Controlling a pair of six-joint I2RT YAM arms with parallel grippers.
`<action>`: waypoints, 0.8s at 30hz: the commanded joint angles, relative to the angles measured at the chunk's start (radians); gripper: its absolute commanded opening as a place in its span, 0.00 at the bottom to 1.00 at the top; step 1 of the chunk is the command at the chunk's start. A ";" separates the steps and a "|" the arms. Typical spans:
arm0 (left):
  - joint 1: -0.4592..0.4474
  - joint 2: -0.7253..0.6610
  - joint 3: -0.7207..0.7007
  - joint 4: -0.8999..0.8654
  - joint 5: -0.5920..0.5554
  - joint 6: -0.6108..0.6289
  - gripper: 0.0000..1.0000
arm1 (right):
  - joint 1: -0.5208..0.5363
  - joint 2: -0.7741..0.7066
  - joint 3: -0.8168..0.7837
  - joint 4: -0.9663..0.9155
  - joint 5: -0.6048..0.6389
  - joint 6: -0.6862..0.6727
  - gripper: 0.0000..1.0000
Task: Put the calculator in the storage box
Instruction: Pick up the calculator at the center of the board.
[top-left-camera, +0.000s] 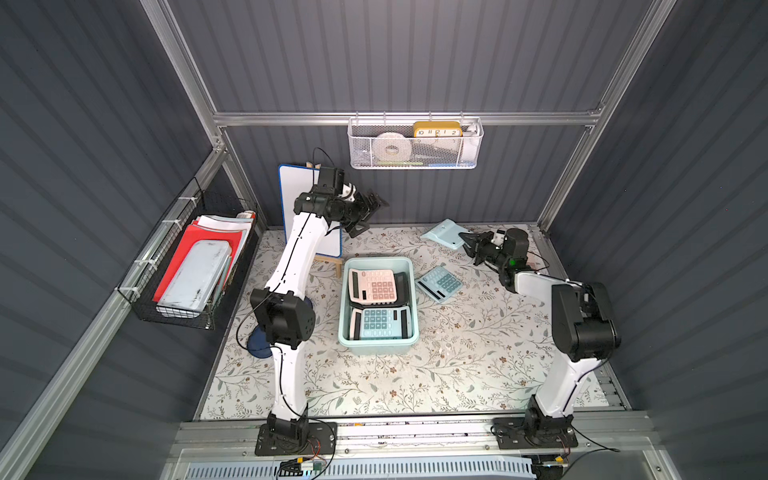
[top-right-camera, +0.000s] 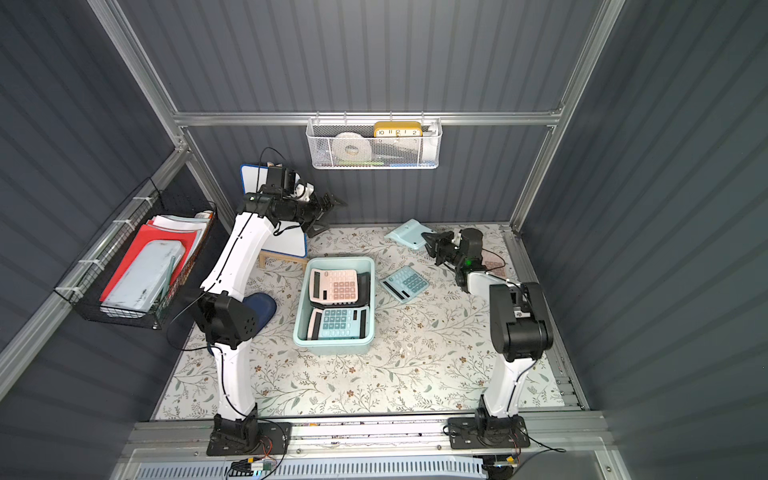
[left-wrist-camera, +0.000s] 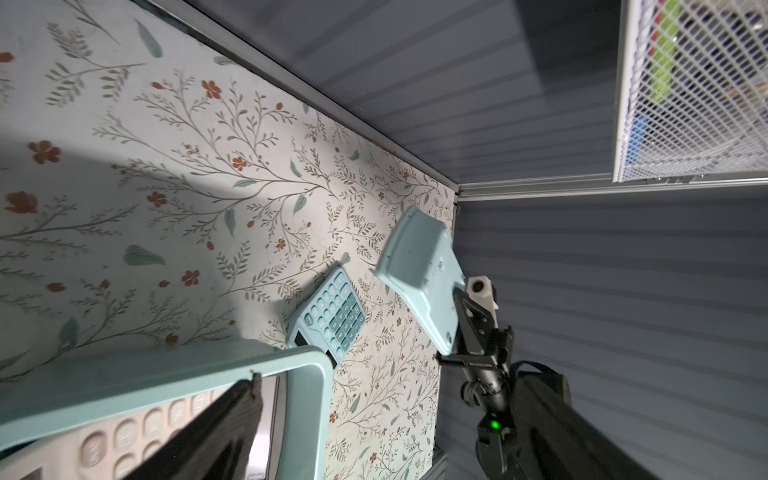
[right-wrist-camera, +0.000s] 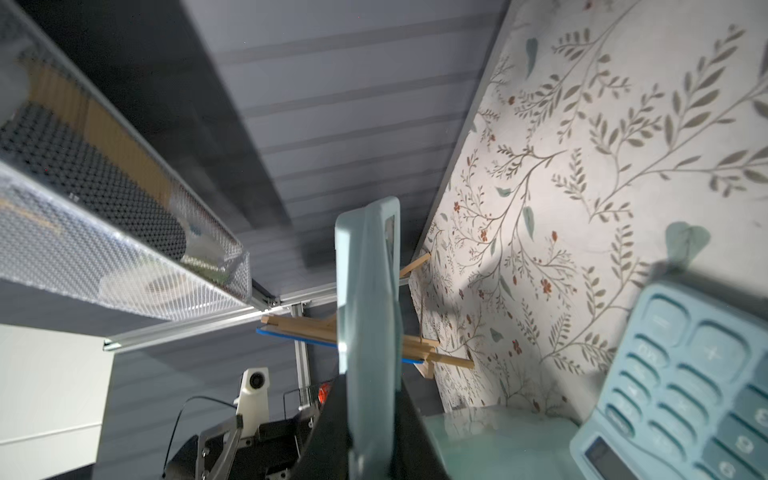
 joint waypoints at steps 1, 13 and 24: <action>0.000 -0.057 -0.004 -0.107 0.034 0.027 0.99 | 0.025 -0.120 0.007 -0.233 -0.015 -0.174 0.00; 0.050 -0.104 -0.060 -0.136 0.174 -0.025 0.99 | 0.182 -0.317 0.244 -0.853 0.156 -0.626 0.00; 0.087 -0.130 -0.082 -0.150 0.280 -0.103 0.99 | 0.402 -0.293 0.471 -1.092 0.432 -1.044 0.00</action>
